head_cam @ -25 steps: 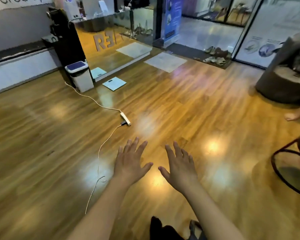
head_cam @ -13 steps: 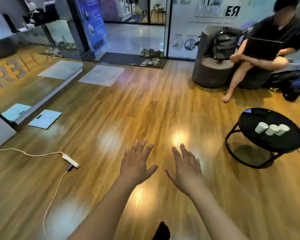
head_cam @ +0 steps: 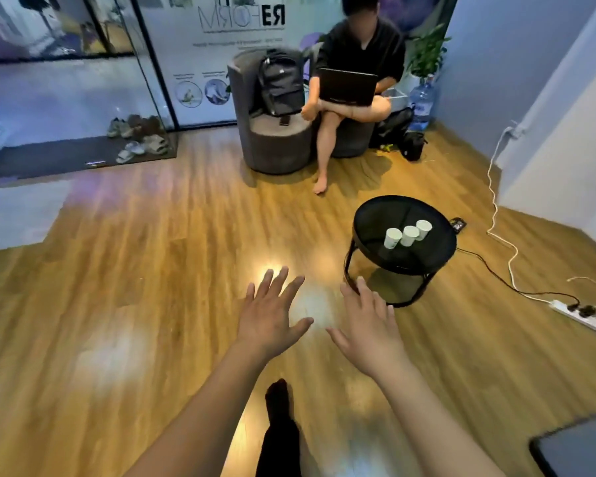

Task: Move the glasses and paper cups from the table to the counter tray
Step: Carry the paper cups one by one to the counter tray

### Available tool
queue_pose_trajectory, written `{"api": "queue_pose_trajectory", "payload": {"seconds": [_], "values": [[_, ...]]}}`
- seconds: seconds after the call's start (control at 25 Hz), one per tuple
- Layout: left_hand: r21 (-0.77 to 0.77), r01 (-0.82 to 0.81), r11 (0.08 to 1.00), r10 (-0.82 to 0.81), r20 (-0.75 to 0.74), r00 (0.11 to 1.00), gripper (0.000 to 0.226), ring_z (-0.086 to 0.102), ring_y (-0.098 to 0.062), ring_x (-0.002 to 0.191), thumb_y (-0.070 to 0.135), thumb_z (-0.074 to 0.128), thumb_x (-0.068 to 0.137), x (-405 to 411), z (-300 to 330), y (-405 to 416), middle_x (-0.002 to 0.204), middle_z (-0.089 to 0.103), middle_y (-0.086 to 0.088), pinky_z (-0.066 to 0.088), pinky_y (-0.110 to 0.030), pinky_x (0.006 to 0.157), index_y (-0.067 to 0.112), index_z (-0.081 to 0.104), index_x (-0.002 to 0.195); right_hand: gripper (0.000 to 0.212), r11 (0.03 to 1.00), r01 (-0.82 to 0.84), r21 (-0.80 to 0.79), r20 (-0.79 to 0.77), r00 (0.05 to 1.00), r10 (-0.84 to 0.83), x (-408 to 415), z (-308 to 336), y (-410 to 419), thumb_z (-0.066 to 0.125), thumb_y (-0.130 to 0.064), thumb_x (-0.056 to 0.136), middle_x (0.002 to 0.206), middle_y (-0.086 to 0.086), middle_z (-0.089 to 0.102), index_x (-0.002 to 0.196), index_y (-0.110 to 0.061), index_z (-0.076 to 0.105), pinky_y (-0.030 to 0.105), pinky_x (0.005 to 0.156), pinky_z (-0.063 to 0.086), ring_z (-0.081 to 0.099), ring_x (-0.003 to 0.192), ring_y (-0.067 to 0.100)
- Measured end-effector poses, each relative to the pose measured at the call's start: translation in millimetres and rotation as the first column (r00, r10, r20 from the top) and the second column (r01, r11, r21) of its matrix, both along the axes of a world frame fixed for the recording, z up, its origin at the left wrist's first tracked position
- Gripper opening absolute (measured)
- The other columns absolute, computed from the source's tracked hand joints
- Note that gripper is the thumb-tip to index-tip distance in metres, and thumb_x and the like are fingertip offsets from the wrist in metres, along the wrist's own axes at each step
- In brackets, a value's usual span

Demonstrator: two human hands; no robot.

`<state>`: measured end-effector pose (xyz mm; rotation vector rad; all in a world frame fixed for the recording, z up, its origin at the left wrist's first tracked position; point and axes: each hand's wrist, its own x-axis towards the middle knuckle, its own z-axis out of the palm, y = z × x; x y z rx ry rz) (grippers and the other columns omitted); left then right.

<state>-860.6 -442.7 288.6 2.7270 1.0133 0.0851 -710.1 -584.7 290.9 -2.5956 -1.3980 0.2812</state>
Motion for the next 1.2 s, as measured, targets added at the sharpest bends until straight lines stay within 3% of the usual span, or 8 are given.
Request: {"api": "queue_pose_trajectory", "payload": {"seconds": [0.16, 0.4, 0.64, 0.92, 1.2], "values": [[-0.024, 0.138, 0.990, -0.138, -0.005, 0.990, 0.082, -0.004, -0.022, 0.158, 0.075, 0.040, 0.092, 105, -17, 76, 0.172, 0.001, 0.007, 0.008, -0.050, 0.125, 0.043, 0.005, 0.159, 0.084, 0.992, 0.130, -0.004, -0.036, 0.991, -0.130, 83, -7, 55, 0.051, -0.061, 0.096, 0.170, 0.002, -0.002, 0.160, -0.032, 0.005, 0.054, 0.122, 0.019, 0.014, 0.154, 0.033], [-0.059, 0.319, 0.946, -0.322, -0.047, 0.946, 0.081, -0.006, -0.022, 0.158, 0.073, 0.039, 0.094, 257, -13, 165, 0.172, -0.001, 0.005, 0.008, -0.050, 0.127, 0.042, 0.004, 0.160, 0.082, 0.961, 0.275, 0.032, -0.162, 0.950, -0.267, 197, -4, 130, 0.055, -0.055, 0.097, 0.170, -0.002, -0.001, 0.160, -0.032, 0.008, 0.047, 0.118, 0.032, 0.012, 0.155, 0.027], [-0.155, 0.418, 0.895, -0.433, -0.087, 0.897, 0.079, -0.002, -0.022, 0.159, 0.066, 0.047, 0.095, 382, -26, 197, 0.172, 0.003, 0.004, 0.010, -0.049, 0.128, 0.041, 0.009, 0.160, 0.083, 0.924, 0.382, -0.020, -0.244, 0.894, -0.375, 291, -35, 156, 0.057, -0.052, 0.097, 0.170, -0.002, -0.001, 0.161, -0.029, 0.008, 0.043, 0.114, 0.038, 0.015, 0.153, 0.027], [-0.379, 0.328, 0.865, -0.413, -0.170, 0.895, 0.086, 0.001, -0.020, 0.159, 0.064, 0.056, 0.093, 536, -112, 232, 0.172, 0.005, 0.008, 0.017, -0.046, 0.126, 0.038, 0.009, 0.160, 0.088, 0.891, 0.431, -0.143, -0.493, 0.750, -0.441, 446, -118, 198, 0.068, -0.041, 0.094, 0.169, -0.006, 0.005, 0.160, -0.033, 0.011, 0.043, 0.117, 0.038, 0.019, 0.154, 0.022], [-0.596, 0.162, 0.787, -0.330, -0.184, 0.926, 0.094, 0.011, -0.016, 0.157, 0.043, 0.078, 0.087, 645, -225, 261, 0.169, 0.020, 0.012, 0.032, -0.048, 0.122, 0.036, 0.020, 0.159, 0.086, 0.801, 0.549, -0.239, -0.694, 0.480, -0.537, 553, -226, 221, 0.076, -0.034, 0.089, 0.161, -0.006, 0.030, 0.158, -0.028, 0.025, 0.038, 0.117, 0.035, 0.031, 0.147, 0.013]]}}
